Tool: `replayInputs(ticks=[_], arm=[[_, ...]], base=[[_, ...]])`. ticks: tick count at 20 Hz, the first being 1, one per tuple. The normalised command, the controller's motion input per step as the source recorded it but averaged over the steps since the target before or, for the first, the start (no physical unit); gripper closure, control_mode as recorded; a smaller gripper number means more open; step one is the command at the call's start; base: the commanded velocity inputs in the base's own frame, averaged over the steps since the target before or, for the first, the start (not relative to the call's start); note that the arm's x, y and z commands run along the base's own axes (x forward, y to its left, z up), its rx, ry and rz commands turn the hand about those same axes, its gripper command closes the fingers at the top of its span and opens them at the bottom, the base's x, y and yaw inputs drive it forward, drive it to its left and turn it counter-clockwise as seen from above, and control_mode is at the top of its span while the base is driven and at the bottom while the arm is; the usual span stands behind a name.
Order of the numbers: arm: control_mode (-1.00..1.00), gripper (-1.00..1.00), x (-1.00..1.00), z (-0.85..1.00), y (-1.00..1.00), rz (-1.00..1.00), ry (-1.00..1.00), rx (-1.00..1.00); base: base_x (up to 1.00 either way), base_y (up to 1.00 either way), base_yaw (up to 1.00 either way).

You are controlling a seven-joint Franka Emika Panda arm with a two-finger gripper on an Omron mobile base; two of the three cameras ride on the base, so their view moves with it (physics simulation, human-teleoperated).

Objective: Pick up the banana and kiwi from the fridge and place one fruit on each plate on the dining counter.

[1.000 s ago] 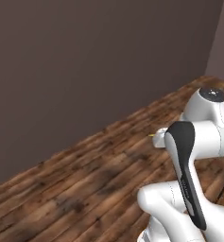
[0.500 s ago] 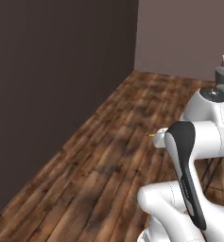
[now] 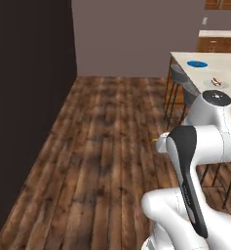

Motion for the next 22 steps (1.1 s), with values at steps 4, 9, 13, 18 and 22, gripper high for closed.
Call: replayInputs(ticks=[4, 9, 13, 18, 22], arm=[[1.00, 1.00, 0.00, 0.00, 0.00, 0.00, 0.00, 0.00], [1.00, 1.00, 0.00, 0.00, 0.00, 0.00, 0.00, 0.00], [1.00, 1.00, 0.00, 0.00, 0.00, 0.00, 0.00, 0.00], [1.00, 1.00, 0.00, 0.00, 0.00, 0.00, 0.00, 0.00], [1.00, 1.00, 0.00, 0.00, 0.00, 0.00, 0.00, 0.00]], base=[[0.62, 0.39, -0.65], [0.92, 0.74, -0.57], [0.95, 0.96, -0.48], [1.00, 0.91, -0.51], [0.93, 0.85, -0.53]])
